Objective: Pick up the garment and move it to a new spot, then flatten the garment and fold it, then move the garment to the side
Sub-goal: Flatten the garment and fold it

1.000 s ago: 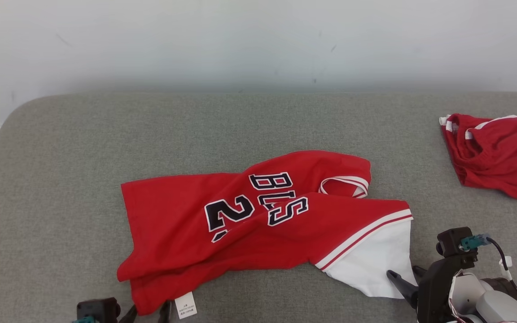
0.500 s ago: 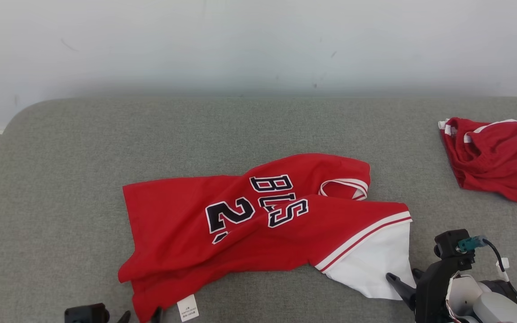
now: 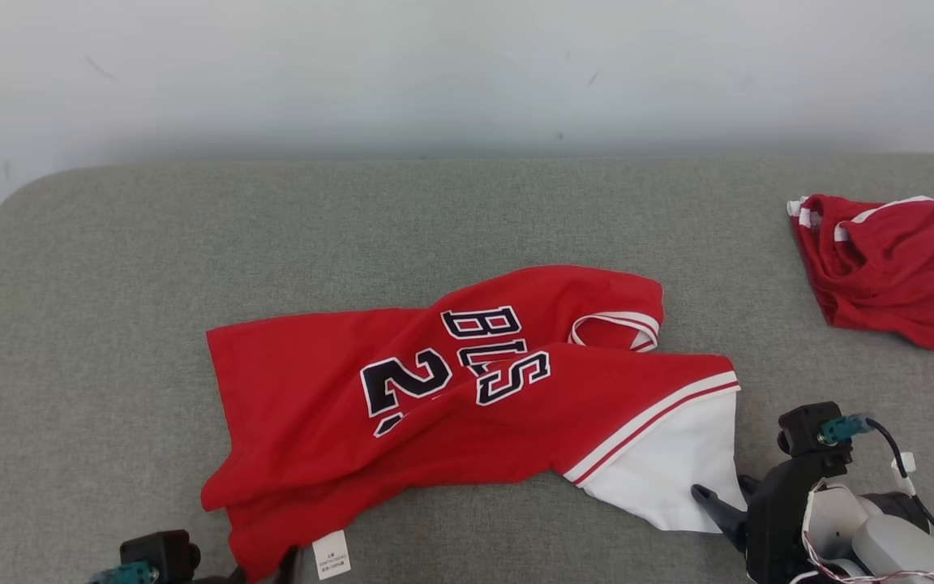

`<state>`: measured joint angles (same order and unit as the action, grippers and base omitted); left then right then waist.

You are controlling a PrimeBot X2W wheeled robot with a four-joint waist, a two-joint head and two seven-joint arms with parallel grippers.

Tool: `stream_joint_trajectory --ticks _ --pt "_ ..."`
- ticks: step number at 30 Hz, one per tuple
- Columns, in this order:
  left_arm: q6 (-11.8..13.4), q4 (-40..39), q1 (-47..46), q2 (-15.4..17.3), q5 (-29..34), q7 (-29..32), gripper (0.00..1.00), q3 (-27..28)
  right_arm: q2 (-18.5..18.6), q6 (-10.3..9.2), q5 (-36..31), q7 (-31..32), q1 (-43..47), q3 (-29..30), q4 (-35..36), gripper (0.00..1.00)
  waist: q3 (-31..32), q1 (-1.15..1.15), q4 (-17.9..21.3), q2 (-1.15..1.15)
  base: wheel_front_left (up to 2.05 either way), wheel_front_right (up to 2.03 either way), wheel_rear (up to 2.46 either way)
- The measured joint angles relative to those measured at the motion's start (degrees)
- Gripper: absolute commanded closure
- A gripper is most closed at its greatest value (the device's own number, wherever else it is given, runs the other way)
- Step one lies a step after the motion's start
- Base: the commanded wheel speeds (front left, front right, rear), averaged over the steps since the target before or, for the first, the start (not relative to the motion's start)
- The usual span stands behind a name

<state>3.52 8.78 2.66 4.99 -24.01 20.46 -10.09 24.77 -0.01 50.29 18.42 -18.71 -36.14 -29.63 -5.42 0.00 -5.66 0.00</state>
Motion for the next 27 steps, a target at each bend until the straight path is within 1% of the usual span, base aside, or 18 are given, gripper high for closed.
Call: stream_joint_trajectory --ticks 1,2,5,7,10,12,16,21,24,27 --pt "0.01 0.82 -0.38 -0.27 -0.76 0.00 0.75 0.25 0.09 0.01 -0.19 0.37 -0.36 -0.38 -0.12 0.40 -0.09 0.00 -0.02 0.00 0.00 0.00 0.00" --pt "0.00 1.80 -0.71 -0.26 -0.89 0.01 1.00 0.07 0.10 0.01 -0.40 0.73 -0.64 -0.59 -0.16 1.00 -0.16 0.00 -0.03 0.00 0.00 0.00 0.00" --pt "0.00 3.58 -0.70 -0.35 -1.19 0.16 1.00 -0.02 0.15 0.02 -0.40 0.78 -0.88 -0.46 -0.24 1.00 -0.34 0.00 -0.01 0.00 0.00 0.00 0.00" --pt "-0.01 3.72 -0.73 -0.42 -1.26 0.00 1.00 -0.01 -0.11 0.52 -0.37 0.77 -1.07 -0.44 -0.23 1.00 -0.41 0.01 0.03 0.00 0.00 0.00 0.00" --pt "0.00 3.78 -0.92 -0.37 -1.03 -1.12 1.00 0.09 -0.21 0.62 -0.18 0.48 -1.37 0.12 -0.23 1.00 -0.35 0.01 0.01 0.00 0.00 0.00 0.00" --pt "0.08 3.36 -1.13 -0.29 -0.59 -2.42 1.00 0.60 -0.21 1.00 0.09 -0.34 -1.50 0.71 -0.04 1.00 -0.23 0.01 -0.07 0.00 0.00 0.00 0.00" --pt "0.55 1.05 -2.29 0.70 0.92 -4.49 1.00 1.87 0.15 1.02 1.24 -2.05 -1.67 2.80 0.56 1.00 -0.04 0.02 -0.15 0.02 0.00 0.00 0.00" --pt "0.35 -1.52 -2.31 1.16 1.83 -5.44 1.00 0.88 1.65 1.32 1.97 -3.30 -1.72 4.44 2.14 1.00 0.23 0.01 -0.02 0.01 0.00 0.00 0.00" --pt "-1.54 -3.11 -1.91 1.70 2.01 -5.34 1.00 -0.67 1.99 2.56 2.77 -2.54 -1.67 4.19 3.03 1.00 0.32 0.01 0.19 0.02 0.00 0.00 0.00" --pt "-4.26 -5.36 -1.88 2.13 0.53 -4.15 1.00 -2.05 2.46 3.57 3.89 -0.59 -1.69 4.03 4.63 1.00 -0.08 0.01 0.44 0.01 0.00 0.00 0.00"
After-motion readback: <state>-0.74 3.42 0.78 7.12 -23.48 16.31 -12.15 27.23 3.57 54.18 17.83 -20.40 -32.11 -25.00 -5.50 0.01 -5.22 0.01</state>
